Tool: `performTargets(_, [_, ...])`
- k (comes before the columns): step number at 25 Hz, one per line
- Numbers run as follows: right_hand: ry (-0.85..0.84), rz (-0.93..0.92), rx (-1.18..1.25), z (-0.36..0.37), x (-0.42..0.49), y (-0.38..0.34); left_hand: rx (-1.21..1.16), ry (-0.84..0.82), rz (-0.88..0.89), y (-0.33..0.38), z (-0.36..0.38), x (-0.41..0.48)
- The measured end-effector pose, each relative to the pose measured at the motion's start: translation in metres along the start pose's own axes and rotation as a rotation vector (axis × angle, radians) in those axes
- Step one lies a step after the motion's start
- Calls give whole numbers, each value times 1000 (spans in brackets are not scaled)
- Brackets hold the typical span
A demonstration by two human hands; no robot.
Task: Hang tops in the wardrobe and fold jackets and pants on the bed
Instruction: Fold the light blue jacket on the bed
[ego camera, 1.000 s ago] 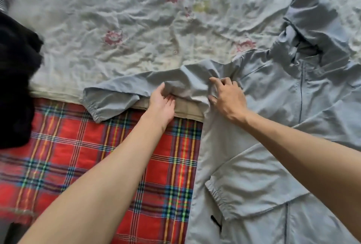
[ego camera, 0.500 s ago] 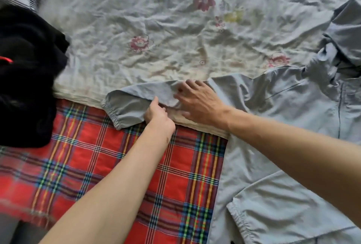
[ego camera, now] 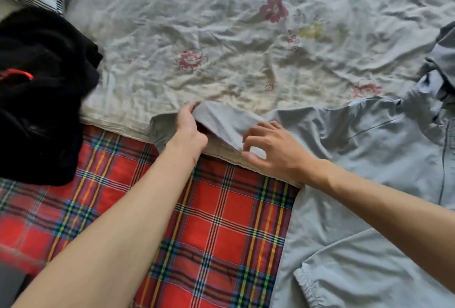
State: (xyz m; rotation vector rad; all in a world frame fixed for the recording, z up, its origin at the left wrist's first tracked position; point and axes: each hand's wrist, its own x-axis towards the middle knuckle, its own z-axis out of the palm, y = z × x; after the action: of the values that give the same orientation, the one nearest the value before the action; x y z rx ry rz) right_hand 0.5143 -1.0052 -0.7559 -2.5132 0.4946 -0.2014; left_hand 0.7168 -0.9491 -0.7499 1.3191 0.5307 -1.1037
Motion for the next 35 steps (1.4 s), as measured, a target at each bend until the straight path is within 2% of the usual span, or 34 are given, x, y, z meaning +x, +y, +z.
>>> performTargets(1, [42,69,60,-6,5,8,-78,-91,106,4,1,-3])
performTargets(3, [202,336,183,-23,27,27,-223,-358,231,9,0,-18])
performTargets(4, [182,488,307,-35,44,33,-235,-470,244,10,-2,-28])
performTargets(6, [-63,683,721,-53,80,38,-163,-590,241,8,-9,-42])
performTargets(7, [-185,723,841,-60,97,36,-123,-603,249,7,-10,-48])
performTargets(10, [-454,673,986,-65,132,31,-23,-638,258,5,-3,-68])
performTargets(12, [-578,659,1105,-67,141,27,82,-634,291,6,1,-77])
performTargets(14, [-558,665,1207,-78,147,20,288,-557,372,7,1,-77])
performTargets(16, [-492,632,1107,-90,158,10,448,-483,454,5,-6,-73])
performTargets(19, [-458,473,1027,-99,179,1,296,-362,375,6,-18,-68])
performTargets(20, [-473,441,932,-103,184,-6,192,-362,318,9,-22,-66])
performTargets(22, [-475,367,564,-102,185,-13,16,-430,254,17,-25,-64])
performTargets(24, [-430,358,365,-93,178,-13,-46,-470,302,25,-25,-60])
performTargets(26, [-470,437,576,-86,166,-8,124,-357,465,27,-23,-60])
performTargets(29, [-495,452,907,-76,163,-2,793,-185,914,25,-29,-51])
performTargets(30, [-450,455,983,-75,166,-3,892,-155,990,25,-33,-49])
performTargets(31, [-388,463,1053,-75,171,-4,832,-173,970,26,-38,-46])
performTargets(32, [-340,465,1130,-78,176,-6,607,-244,833,30,-41,-46])
performTargets(34, [-337,433,1196,-84,183,-7,-42,-460,396,44,-46,-46])
performTargets(35, [-367,411,1191,-87,186,-8,-274,-517,198,51,-47,-44])
